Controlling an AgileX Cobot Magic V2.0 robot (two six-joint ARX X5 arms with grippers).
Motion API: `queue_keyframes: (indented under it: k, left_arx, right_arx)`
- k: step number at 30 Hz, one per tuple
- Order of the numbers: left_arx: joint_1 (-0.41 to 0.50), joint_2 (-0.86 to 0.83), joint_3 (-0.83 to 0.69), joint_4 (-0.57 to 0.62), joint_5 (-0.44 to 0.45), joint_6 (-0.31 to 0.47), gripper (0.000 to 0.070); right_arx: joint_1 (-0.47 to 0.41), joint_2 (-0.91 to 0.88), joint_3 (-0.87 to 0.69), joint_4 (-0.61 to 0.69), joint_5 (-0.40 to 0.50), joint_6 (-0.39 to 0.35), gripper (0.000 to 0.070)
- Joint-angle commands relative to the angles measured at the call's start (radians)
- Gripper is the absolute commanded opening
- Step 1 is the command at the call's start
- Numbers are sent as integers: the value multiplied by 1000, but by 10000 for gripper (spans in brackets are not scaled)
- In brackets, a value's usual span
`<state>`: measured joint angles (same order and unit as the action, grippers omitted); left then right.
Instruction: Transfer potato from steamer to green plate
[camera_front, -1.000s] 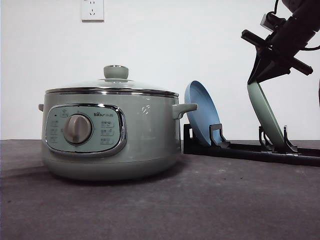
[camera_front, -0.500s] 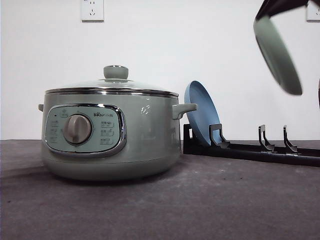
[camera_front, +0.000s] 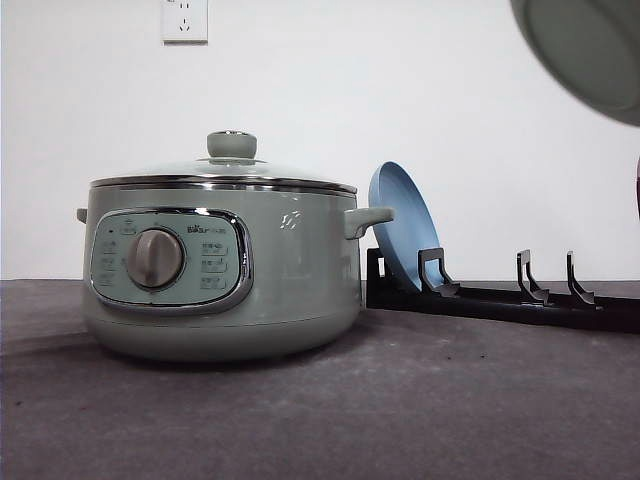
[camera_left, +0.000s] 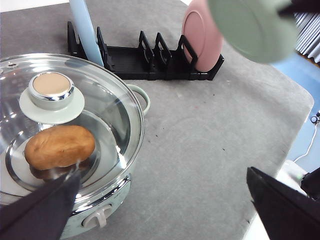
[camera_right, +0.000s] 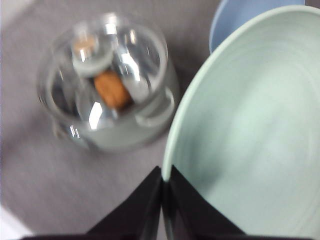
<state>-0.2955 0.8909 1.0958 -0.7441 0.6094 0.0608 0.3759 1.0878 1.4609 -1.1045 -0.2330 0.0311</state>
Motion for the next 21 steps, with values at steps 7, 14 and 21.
queue_keyframes:
  k: [7,14,21]
  left_arx:
    - [-4,5,26,7,12,1,700]
    - [-4,4,26,6,12,0,700]
    - [-4,5,26,6,12,1,700]
  right_arx:
    - [245,-100,-126,-16,183,31,3]
    - [437,-124,-332,5,350,137,3]
    - [603,-80,-511,129,434,231,3]
